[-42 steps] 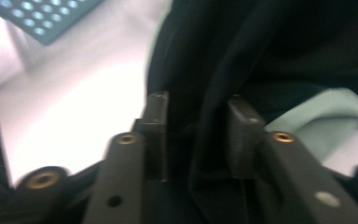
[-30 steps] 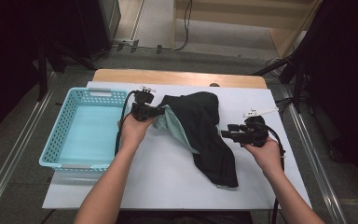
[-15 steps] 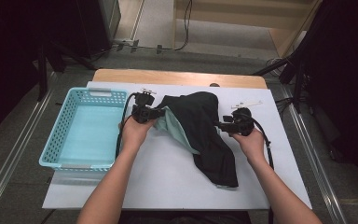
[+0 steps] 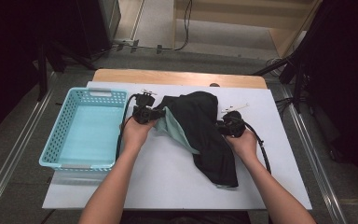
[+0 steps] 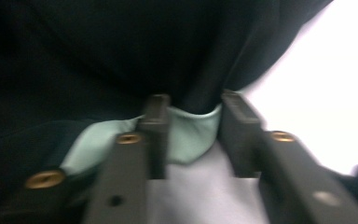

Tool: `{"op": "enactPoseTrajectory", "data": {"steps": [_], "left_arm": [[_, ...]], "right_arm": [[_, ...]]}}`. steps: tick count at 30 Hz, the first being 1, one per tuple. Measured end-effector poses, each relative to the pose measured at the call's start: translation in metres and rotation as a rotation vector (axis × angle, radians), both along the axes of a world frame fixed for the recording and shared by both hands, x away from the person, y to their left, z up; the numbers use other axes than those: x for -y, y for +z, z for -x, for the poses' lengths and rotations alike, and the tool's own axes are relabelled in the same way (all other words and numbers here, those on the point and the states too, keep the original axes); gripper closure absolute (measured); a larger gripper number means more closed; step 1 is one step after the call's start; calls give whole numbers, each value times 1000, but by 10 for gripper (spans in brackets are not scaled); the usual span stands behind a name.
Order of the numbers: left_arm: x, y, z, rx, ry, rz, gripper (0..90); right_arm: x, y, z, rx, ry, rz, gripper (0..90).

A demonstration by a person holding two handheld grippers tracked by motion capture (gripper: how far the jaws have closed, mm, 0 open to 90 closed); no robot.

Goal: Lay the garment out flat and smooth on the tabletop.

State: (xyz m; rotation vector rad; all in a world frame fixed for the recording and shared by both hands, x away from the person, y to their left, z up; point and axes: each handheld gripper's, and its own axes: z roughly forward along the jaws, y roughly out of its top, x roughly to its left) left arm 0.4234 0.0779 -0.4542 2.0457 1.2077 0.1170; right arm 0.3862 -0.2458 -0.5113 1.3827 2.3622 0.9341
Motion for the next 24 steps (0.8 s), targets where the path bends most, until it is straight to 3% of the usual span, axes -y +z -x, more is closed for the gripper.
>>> {"op": "enactPoseTrajectory", "data": {"steps": [1, 4, 7, 17, 21, 24], "left_arm": [[0, 0, 0, -2, 0, 4, 876], [0, 2, 2, 6, -1, 20, 878], [-1, 7, 2, 23, 8, 38, 881], [0, 28, -5, 69, 18, 115, 892], [7, 46, -10, 92, 3, 129, 893], [14, 63, -13, 124, -8, 141, 893]], "right_arm": [[-1, 1, 0, -15, -5, -6, 816], [0, 5, -3, -88, -29, -43, 851], [12, 14, -2, -87, -55, -82, 855], [68, 74, 13, 57, -170, -178, 858], [85, 95, 20, 107, -195, -182, 858], [91, 112, 21, 139, -198, -148, 858]]}}
